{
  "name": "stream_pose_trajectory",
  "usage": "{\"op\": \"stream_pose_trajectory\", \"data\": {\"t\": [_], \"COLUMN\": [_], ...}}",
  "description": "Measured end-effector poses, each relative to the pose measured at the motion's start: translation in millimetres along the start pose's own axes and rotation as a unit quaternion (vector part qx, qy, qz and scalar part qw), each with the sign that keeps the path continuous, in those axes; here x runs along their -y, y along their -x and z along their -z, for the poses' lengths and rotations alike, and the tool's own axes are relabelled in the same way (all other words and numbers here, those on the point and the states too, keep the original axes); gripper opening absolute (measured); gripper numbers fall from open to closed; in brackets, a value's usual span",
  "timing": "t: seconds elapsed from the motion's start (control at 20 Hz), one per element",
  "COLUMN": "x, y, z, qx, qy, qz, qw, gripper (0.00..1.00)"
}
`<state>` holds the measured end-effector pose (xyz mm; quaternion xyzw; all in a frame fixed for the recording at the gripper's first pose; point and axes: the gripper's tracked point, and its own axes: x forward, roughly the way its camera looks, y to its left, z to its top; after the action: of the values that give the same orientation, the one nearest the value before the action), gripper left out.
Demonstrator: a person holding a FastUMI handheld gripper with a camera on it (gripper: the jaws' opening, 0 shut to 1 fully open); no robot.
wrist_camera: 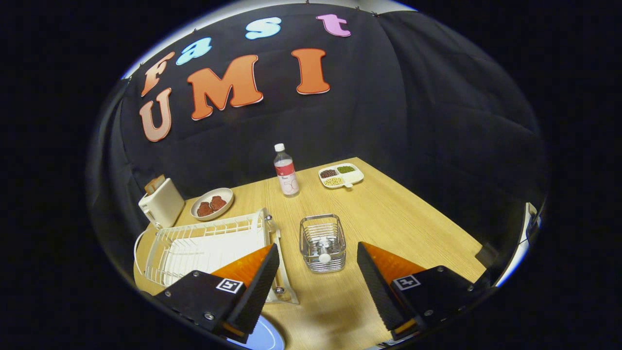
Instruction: Take the plate from the dish rack, then take the spoon from the basket and place it into the plate.
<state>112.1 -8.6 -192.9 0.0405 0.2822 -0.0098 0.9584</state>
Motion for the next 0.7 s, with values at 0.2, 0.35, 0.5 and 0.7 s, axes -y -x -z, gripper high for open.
{"op": "stream_pose_trajectory", "data": {"t": [0.2,0.35,0.5,0.7], "x": [-2.1,-3.1,-2.7,5.3], "y": [-34.4,-32.3,-2.3,55.6], "z": [19.5,11.2,7.7,-12.7], "qx": [-0.023,-0.007,-0.002,0.037], "qy": [0.024,0.028,0.027,0.044], "qz": [-0.007,0.000,-0.006,-0.001], "qw": [0.999,1.000,1.000,0.998], "gripper": [0.60,0.11,0.08,0.08]}}
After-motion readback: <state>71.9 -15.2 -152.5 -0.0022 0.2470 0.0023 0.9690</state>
